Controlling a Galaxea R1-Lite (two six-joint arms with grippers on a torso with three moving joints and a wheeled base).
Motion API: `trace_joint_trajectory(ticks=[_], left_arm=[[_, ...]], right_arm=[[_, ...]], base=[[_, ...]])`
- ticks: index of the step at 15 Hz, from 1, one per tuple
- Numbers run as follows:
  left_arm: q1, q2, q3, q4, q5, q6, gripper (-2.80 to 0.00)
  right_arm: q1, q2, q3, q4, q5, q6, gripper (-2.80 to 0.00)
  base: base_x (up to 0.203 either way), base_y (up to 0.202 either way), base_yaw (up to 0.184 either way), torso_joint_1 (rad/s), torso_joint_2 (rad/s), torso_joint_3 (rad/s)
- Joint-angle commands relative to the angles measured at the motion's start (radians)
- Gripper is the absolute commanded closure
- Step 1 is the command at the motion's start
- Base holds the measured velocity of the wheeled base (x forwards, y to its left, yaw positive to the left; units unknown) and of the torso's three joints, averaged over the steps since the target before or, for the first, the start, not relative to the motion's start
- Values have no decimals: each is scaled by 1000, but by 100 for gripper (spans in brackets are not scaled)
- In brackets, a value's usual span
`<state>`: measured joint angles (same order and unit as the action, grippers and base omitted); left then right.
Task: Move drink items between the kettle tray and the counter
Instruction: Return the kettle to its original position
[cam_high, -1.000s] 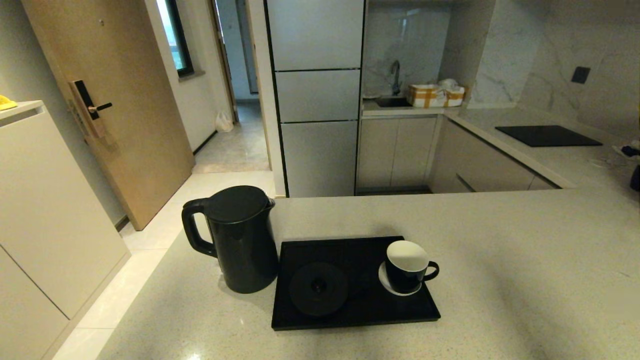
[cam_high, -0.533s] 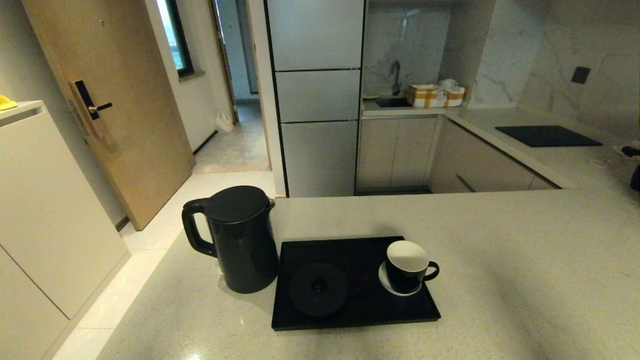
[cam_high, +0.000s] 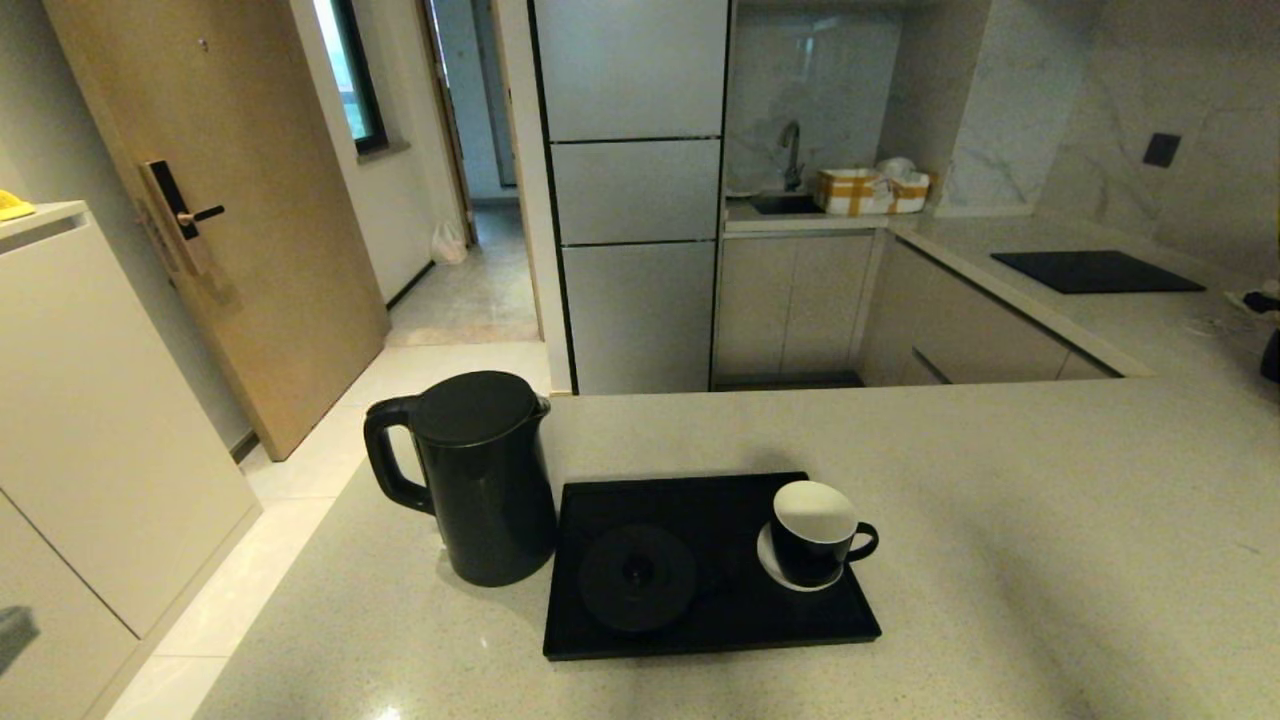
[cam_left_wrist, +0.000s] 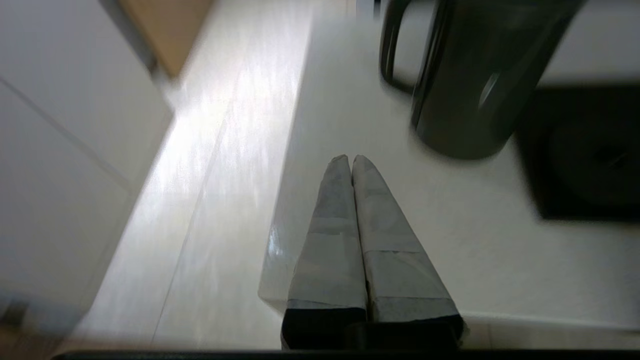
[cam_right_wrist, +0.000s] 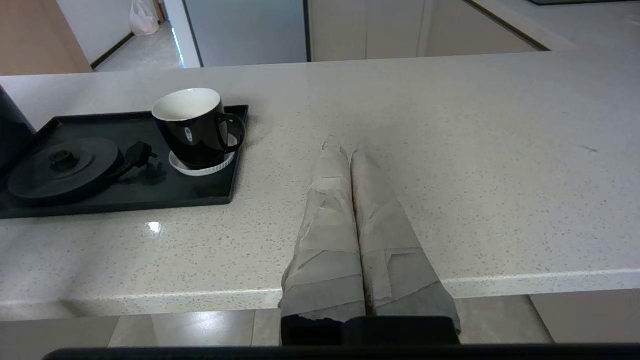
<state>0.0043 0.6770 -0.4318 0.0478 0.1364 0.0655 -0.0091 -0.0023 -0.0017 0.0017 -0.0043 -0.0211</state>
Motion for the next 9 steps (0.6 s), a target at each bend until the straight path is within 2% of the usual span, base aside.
trace_joint_trajectory(ticks=[1,4,5,7,9], left_arm=[[0,465,83,-288,8,6,0],[-1,973,180,-816,33,23,0],[-3,1101,210,-1006,43,32,-280],[-20,1322,231,-1287,84,74,-280],[-51,1434,232,-1481,121,102,-280]], right_arm=[[0,1,0,0,0,0,0],[0,1,0,0,0,0,0],[0,1,0,0,0,0,0],[0,1,0,0,0,0,0],[0,1,0,0,0,0,0]], base=[[0,0,0,0,0,0],[0,0,0,0,0,0],[0,0,0,0,0,0],[0,0,0,0,0,0],[0,0,0,0,0,0]])
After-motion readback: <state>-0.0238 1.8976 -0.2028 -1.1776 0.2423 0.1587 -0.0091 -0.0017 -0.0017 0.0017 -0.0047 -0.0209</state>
